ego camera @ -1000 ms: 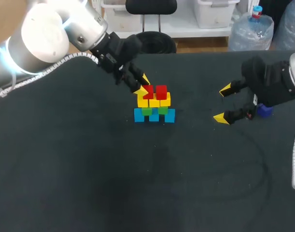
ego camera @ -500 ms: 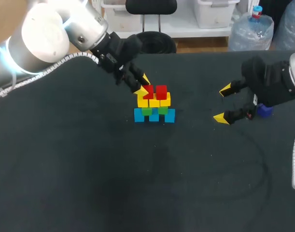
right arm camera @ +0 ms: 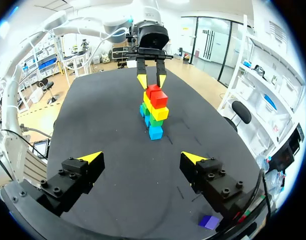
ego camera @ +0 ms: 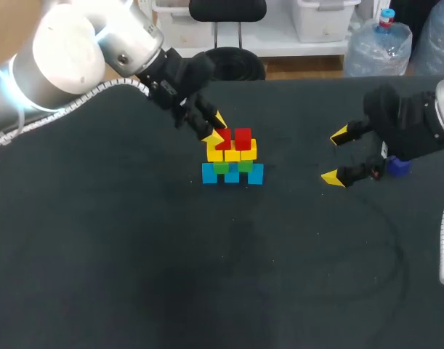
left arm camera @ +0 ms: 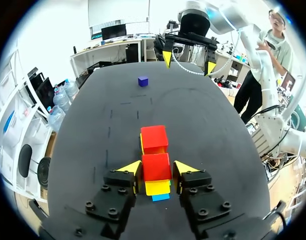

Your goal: Place the blue cubes, place green cubes on the blue cubes, place the yellow cubes on the green cubes, then place the red cubes on the yellow cubes, and place purple cube on the red cubes.

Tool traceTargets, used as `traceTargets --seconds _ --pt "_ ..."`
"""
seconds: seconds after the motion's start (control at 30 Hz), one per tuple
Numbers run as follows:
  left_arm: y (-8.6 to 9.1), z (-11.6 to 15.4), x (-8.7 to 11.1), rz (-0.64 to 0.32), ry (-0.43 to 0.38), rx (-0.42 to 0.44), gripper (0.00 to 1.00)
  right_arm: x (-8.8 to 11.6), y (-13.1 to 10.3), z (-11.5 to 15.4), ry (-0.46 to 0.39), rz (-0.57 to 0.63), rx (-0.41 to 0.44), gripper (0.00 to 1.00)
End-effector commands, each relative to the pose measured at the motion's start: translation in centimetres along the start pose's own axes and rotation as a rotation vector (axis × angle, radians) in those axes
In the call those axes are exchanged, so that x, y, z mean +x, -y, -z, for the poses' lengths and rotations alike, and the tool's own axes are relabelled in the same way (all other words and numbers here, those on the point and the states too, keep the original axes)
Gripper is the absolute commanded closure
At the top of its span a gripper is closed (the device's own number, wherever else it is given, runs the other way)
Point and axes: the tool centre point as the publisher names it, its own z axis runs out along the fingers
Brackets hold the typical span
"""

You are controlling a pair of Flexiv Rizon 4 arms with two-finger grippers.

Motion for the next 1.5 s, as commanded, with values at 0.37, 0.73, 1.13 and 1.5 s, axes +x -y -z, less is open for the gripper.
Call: traceTargets --seconds 0.37,0.73,1.13,1.5 --pt "0.3 -0.1 -0.3 0.002 -0.004 -0.007 0.6 0.1 0.1 -0.1 0.005 0.001 -0.003 0.0" --pt "0.4 -0.1 -0.5 -0.003 -0.006 -0.011 0.58 0.1 0.1 -0.1 0.005 0.001 -0.003 0.0" --pt "0.6 0.2 -0.9 -0.01 -0.011 -0.018 0.16 0.1 0.1 -0.1 0.005 0.001 -0.003 0.0" --pt "0.8 2.2 -0.4 0.003 0.003 -0.074 0.18 0.1 0.1 -0.1 0.005 0.001 -0.003 0.0"
